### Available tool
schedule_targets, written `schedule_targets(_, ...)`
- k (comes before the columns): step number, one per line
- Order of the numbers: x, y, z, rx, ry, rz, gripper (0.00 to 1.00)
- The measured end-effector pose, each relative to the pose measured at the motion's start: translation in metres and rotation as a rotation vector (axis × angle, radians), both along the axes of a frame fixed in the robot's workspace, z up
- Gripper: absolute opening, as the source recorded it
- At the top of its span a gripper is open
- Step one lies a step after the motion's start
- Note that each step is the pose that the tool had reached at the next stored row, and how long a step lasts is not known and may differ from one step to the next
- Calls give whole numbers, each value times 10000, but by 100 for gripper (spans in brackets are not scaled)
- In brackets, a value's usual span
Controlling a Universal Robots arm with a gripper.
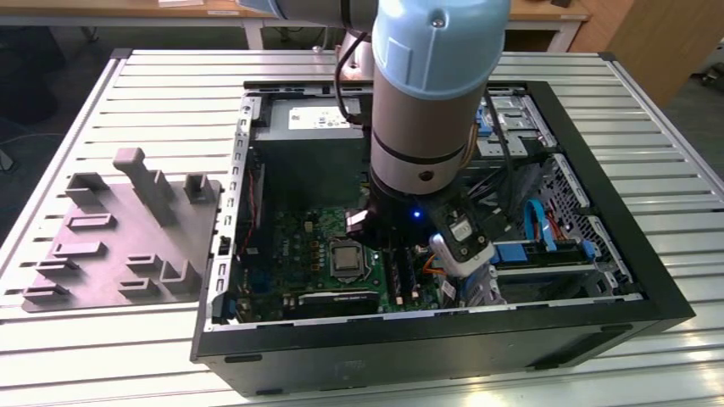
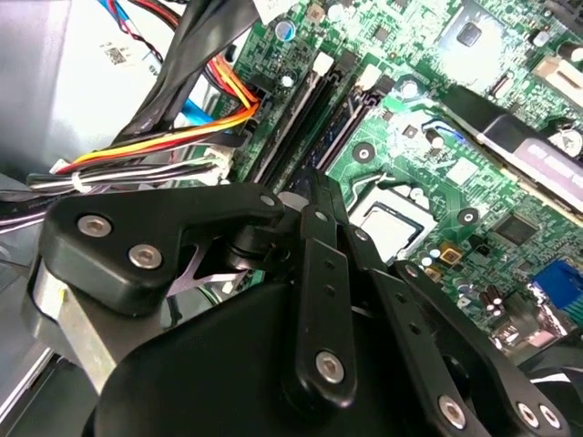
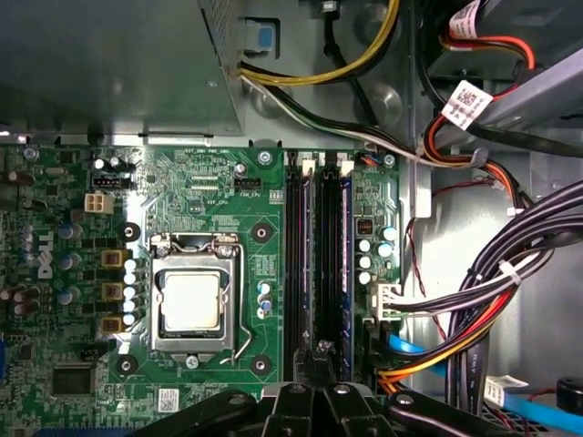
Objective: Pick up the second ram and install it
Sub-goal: 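Press down the second ram until it locks into place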
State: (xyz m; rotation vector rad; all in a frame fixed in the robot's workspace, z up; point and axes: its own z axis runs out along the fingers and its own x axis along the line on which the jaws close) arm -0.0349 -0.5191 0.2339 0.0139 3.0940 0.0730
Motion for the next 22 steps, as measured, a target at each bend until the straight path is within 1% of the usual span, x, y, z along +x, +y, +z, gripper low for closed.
schedule_targets(4,-1,-2,-42,-3,1,-1,10)
schedule_targets(12,0,-6,-85,-15,6,0,10)
schedule_targets(14,0,-6,-85,-18,9,0,10)
schedule_targets(18,2,-17,-91,-15,47,0,10)
schedule_targets(22,6,-20,-115,-16,85,0,10)
